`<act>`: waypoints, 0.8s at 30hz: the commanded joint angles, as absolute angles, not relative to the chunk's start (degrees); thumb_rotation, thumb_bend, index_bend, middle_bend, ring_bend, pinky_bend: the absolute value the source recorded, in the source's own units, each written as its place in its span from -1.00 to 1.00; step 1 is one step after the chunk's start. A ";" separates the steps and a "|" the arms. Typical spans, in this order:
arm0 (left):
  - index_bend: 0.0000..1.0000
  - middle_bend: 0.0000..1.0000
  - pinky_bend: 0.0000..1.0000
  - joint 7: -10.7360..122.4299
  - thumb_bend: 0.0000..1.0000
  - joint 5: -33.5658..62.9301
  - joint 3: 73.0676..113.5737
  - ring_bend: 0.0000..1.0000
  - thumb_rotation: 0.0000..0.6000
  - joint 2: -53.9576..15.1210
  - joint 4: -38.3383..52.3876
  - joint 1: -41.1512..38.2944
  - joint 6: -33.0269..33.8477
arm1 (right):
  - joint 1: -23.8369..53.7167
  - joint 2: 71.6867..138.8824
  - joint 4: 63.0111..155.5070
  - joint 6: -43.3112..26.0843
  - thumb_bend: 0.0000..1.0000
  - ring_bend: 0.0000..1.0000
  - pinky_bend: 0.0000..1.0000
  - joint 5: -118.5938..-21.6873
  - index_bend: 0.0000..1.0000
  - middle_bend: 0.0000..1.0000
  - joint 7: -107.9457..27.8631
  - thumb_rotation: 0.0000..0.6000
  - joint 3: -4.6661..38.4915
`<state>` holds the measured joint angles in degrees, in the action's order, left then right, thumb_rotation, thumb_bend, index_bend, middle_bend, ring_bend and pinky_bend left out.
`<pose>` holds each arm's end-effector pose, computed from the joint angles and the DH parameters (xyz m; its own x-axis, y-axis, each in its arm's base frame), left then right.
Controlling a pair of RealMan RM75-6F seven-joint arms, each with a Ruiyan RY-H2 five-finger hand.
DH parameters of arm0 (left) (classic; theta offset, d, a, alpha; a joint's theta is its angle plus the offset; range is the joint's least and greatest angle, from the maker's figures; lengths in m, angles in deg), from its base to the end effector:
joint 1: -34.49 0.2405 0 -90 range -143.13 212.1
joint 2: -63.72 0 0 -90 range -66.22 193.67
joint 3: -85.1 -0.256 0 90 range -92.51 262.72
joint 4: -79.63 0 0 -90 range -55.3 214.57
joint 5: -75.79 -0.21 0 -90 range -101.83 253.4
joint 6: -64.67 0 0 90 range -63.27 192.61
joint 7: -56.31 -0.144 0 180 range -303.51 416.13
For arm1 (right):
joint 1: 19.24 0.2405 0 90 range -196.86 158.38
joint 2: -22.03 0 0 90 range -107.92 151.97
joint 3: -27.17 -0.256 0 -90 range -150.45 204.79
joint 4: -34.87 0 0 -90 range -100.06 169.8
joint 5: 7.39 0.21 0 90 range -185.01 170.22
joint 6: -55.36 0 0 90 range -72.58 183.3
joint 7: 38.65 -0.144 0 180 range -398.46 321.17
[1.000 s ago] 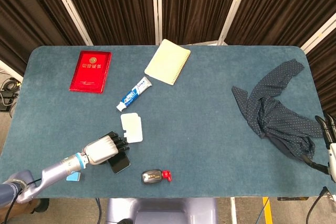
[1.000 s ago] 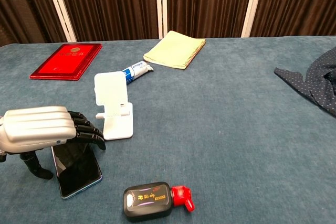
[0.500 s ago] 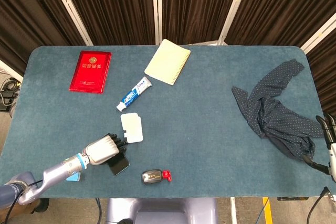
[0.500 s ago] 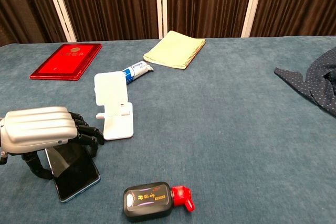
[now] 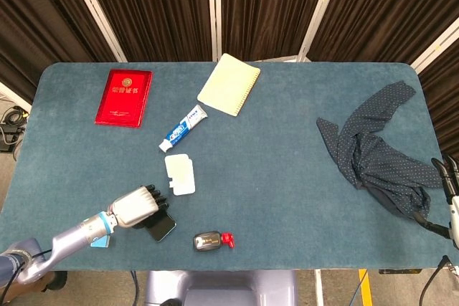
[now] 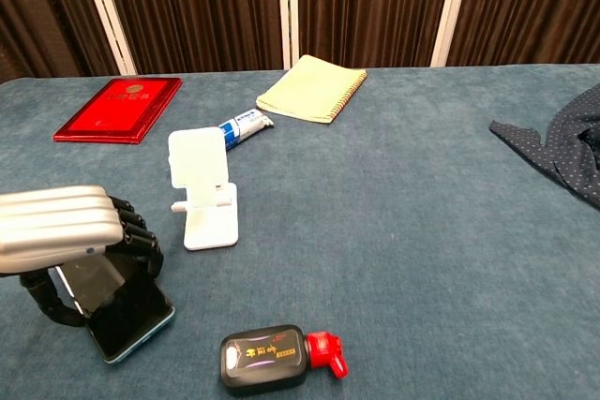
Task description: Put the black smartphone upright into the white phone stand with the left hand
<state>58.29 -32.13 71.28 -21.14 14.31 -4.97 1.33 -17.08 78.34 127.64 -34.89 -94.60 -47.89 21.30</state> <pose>-0.2421 0.2710 -0.0160 0.7910 0.1364 0.5965 0.4206 -0.8292 -0.3681 -0.3114 -0.1764 0.2196 0.3617 0.1258 0.9237 -0.9307 -0.0093 0.3657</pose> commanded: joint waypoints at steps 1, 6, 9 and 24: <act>0.19 -0.13 -0.22 58.25 -1.00 -32.38 71.19 -0.15 1.00 -20.34 13.69 -4.63 0.14 | -17.11 78.31 127.67 -34.93 -1.00 -1.00 -1.00 -94.65 -1.00 -1.00 -47.95 1.00 21.32; 0.21 -0.11 -0.21 57.55 -1.00 -34.41 70.77 -0.14 1.00 -17.95 11.77 -4.37 -3.50 | -17.19 78.23 127.70 -35.07 -1.00 -1.00 -1.00 -94.63 -1.00 -1.00 -48.14 1.00 21.29; 0.21 -0.11 -0.21 55.66 -1.00 -36.25 71.31 -0.14 1.00 -16.10 10.59 -4.59 -6.66 | -17.22 78.18 127.70 -35.07 -1.00 -1.00 -1.00 -94.56 -1.00 -1.00 -48.27 1.00 21.27; 0.22 -0.11 -0.22 39.30 -1.00 -46.20 79.23 -0.14 1.00 -11.91 13.82 -12.47 -12.70 | -17.17 78.13 127.64 -34.92 -1.00 -1.00 -1.00 -94.49 -1.00 -1.00 -48.48 1.00 21.24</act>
<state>40.93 -44.95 78.08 -11.92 12.26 -10.84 -13.62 -17.16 78.14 127.64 -34.91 -94.51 -48.46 21.25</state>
